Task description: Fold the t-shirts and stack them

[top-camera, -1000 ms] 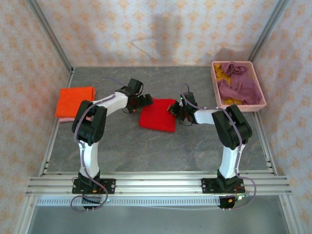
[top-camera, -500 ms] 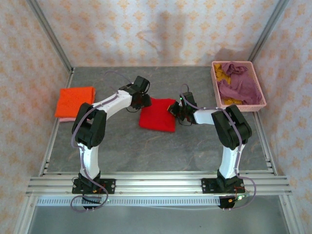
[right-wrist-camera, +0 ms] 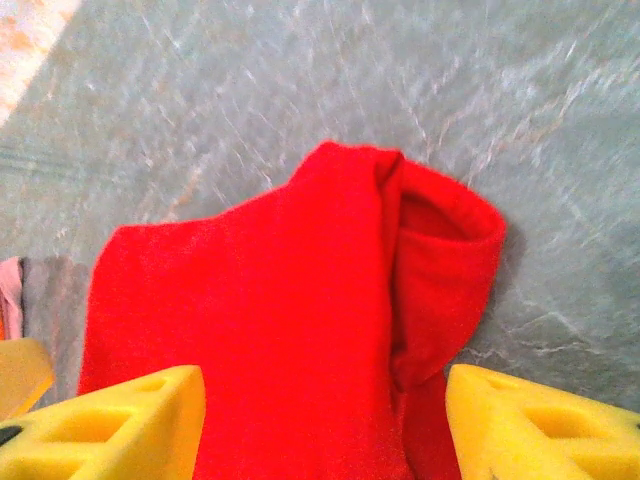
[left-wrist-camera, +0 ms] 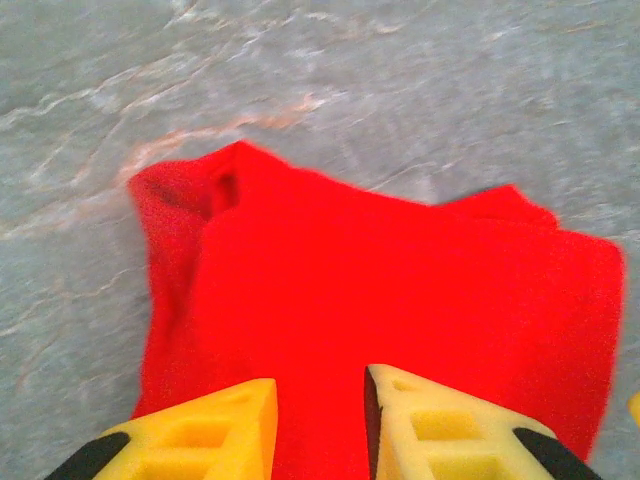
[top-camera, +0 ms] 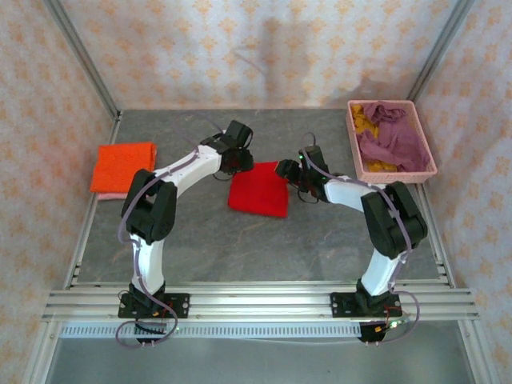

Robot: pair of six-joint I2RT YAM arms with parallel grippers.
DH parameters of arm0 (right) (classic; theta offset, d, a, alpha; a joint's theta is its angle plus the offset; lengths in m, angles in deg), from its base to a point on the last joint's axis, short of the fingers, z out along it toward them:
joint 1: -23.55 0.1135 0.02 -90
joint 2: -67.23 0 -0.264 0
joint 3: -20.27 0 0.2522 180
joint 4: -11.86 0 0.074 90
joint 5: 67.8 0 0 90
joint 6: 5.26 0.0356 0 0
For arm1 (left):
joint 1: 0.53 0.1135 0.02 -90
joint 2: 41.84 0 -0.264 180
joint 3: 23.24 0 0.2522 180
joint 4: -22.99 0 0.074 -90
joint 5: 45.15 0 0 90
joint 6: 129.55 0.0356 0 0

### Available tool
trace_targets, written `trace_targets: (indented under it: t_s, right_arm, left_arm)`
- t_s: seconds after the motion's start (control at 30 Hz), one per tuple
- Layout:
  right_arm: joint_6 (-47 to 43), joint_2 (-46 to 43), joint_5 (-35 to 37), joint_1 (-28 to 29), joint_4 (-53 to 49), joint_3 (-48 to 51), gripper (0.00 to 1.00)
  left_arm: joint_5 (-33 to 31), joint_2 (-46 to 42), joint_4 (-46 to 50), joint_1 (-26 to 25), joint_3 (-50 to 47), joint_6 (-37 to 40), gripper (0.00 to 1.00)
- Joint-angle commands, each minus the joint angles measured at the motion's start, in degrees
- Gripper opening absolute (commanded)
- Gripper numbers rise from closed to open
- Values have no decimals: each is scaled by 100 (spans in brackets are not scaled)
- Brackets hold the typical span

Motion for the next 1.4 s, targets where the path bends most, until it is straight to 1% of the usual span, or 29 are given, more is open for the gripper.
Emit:
trace_targets:
  t_s: [0.0,0.13,0.23,0.37,0.43,0.5,0.6,0.67,0.73,0.83,0.9,0.93,0.97,1.0,1.1,1.13,1.2,1.27,1.3,1.37]
  right_arm:
    - [-355,-149,418,-19,-480,-203,63]
    - [-401,155,55,62,-511,-541,50]
    - [-468,500,-246,150,-703,-936,45]
    - [-423,860,-212,193,-887,-1244,39]
    - [-340,1040,-147,149,-1011,-1330,38]
    - [-290,1121,-72,60,-1058,-1340,38]
    - [-369,1209,-40,-89,-1327,-1484,42]
    - [-499,1139,18,-141,-1492,-1559,44]
    - [-617,937,252,-142,-1637,-1537,46]
    - [-629,663,347,-138,-1685,-1327,55]
    - [-515,548,211,-79,-1566,-1094,58]
    - [-469,524,107,-18,-1469,-979,59]
    - [-421,506,50,42,-1422,-904,59]
    - [-373,497,20,115,-1371,-827,59]
    - [-283,522,13,291,-1228,-725,59]
    - [-264,560,15,336,-1192,-737,59]
    - [-237,670,-32,410,-1146,-810,58]
    - [-215,816,-78,508,-1134,-938,55]
    - [-206,885,-90,564,-1133,-1009,52]
    - [-172,1000,-114,672,-1130,-1125,47]
  left_arm:
    - [-126,381,95,26,259,35,27]
    - [-150,649,37,131,267,-56,26]
    - [-155,749,-16,205,175,-91,26]
    - [-185,800,-108,281,-59,-174,26]
    - [-175,792,-178,309,-208,-197,26]
    - [-177,770,-219,322,-312,-197,26]
    - [-172,730,-263,321,-436,-188,27]
    - [-179,721,-273,321,-478,-171,28]
    - [-181,713,-278,321,-491,-147,28]
    - [-157,704,-294,344,-475,-108,28]
    - [-138,682,-283,363,-429,-85,29]
    - [-122,654,-274,373,-400,-75,32]
    - [-98,607,-273,375,-382,-66,36]
    - [-64,524,-245,374,-362,-49,43]
    - [-5,82,-147,365,-326,-21,71]
    - [-18,-101,-97,365,-317,-7,77]
    - [-144,-456,17,372,-315,39,85]
    - [-303,-880,148,374,-346,97,87]
    - [-393,-1030,210,390,-384,118,90]
    - [-533,-1365,309,453,-513,146,92]
